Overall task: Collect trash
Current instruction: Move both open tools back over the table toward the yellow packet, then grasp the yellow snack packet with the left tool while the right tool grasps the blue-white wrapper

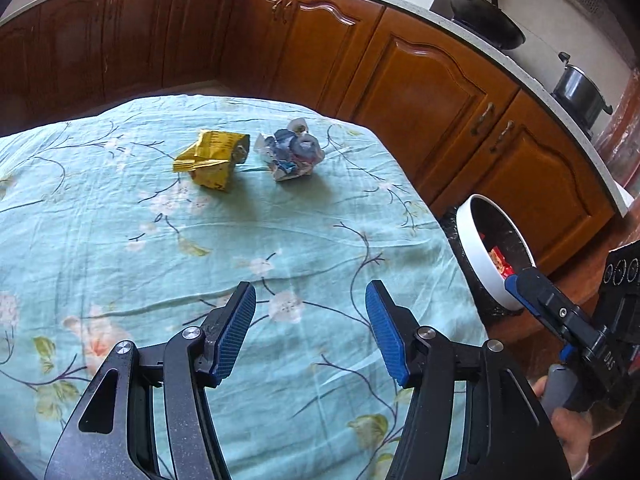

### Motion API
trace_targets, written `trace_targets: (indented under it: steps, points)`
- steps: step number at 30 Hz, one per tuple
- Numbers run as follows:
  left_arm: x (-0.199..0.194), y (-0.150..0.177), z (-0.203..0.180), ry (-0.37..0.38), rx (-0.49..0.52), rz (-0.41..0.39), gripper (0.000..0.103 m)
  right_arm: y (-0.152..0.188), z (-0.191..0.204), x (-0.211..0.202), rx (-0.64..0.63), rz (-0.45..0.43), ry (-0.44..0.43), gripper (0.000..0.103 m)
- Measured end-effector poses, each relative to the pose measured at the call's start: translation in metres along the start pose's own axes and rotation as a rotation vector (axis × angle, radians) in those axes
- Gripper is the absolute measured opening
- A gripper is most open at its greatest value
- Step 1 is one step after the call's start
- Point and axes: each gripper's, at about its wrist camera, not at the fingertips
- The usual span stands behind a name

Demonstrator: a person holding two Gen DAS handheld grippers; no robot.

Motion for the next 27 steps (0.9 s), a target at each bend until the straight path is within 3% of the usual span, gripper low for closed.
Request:
trace_targets:
  steps: [7,12,21,23,27]
  points:
    - [-0.007,0.007,0.024,-0.022,-0.045,-0.004,0.059,0.006,0.031,0.023,-0.115,0.093,-0.006,0.100]
    - [-0.009,0.004,0.040,-0.045,-0.061,-0.009,0.060,0.001,0.037,0.048,-0.056,0.184,0.015,0.103]
    - [-0.001,-0.027,0.063,-0.094,-0.038,0.007,0.064,-0.028,0.056,0.097,-0.073,0.179,0.013,0.102]
    - [0.004,-0.037,0.066,-0.104,-0.030,0.010,0.065,-0.035,0.055,0.113,-0.052,0.198,-0.008,0.100]
    - [0.018,-0.056,0.076,-0.109,-0.023,0.021,0.065,-0.051,0.049,0.145,0.011,0.221,-0.009,0.086]
Point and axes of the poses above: each gripper's, at about its wrist camera, not at the fingertips, and x roughly the way its jaws point, z to its left, y to its underside, and after that the axes turned 13 degrees about x, right-handed
